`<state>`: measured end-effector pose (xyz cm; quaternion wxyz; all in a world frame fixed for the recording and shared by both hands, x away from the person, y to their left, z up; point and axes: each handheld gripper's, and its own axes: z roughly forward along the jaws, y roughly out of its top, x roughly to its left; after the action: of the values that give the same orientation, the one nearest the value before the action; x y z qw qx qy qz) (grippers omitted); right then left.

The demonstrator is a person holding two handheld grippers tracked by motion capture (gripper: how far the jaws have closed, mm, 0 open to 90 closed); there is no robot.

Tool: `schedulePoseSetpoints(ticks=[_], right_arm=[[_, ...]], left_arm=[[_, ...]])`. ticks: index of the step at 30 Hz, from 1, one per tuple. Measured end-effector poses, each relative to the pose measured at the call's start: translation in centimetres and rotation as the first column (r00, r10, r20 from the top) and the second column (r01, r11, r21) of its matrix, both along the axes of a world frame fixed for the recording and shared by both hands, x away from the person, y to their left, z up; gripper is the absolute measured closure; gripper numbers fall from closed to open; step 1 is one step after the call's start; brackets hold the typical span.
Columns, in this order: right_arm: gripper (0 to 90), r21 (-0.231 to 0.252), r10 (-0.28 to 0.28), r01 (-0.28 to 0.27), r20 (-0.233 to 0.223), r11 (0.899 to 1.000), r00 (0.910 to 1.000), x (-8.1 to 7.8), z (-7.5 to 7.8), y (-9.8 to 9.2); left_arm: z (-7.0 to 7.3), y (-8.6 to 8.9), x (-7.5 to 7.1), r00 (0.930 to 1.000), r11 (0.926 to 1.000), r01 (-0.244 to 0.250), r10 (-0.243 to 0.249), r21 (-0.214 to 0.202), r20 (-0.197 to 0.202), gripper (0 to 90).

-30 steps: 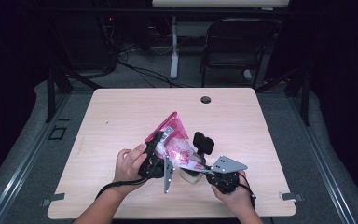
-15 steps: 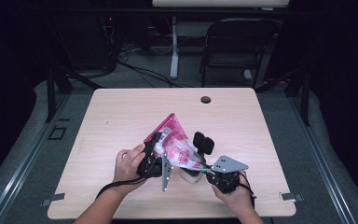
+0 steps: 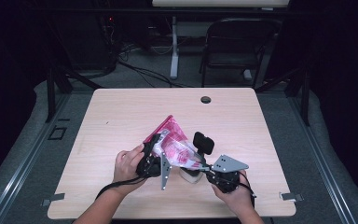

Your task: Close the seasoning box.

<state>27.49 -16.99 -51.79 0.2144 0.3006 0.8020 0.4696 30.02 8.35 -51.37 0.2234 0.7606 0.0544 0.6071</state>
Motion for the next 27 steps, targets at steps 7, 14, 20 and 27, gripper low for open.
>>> schedulePoseSetpoints(ticks=[7, 14, 20, 27], right_arm=[[89.0, 0.004, 0.001, -0.001, 0.001, 1.0, 1.0, 0.01, 0.1, -0.05], [89.0, 0.008, -0.001, 0.001, 0.01, 1.0, 1.0, -0.03, 0.22, 0.01], [88.9, 0.009, 0.002, -0.002, 0.014, 1.0, 0.9999, 0.01, 0.31, 0.17], [88.9, 0.014, 0.004, -0.004, 0.02, 1.0, 0.9998, 0.11, 0.43, 0.3]], left_arm=[[-0.33, 0.11, 0.17, 0.9997, 0.9999, 0.0, 0.0, -0.012, -0.023, 69.1], [-0.37, 0.32, 0.26, 0.999, 0.9998, -0.002, 0.001, -0.021, -0.045, 69.2], [-0.4, 0.48, 0.3, 0.998, 0.9995, -0.009, 0.007, -0.031, -0.063, 69.3], [-0.47, 0.73, 0.33, 0.9969, 0.9989, -0.015, 0.011, -0.045, -0.078, 69.4]])
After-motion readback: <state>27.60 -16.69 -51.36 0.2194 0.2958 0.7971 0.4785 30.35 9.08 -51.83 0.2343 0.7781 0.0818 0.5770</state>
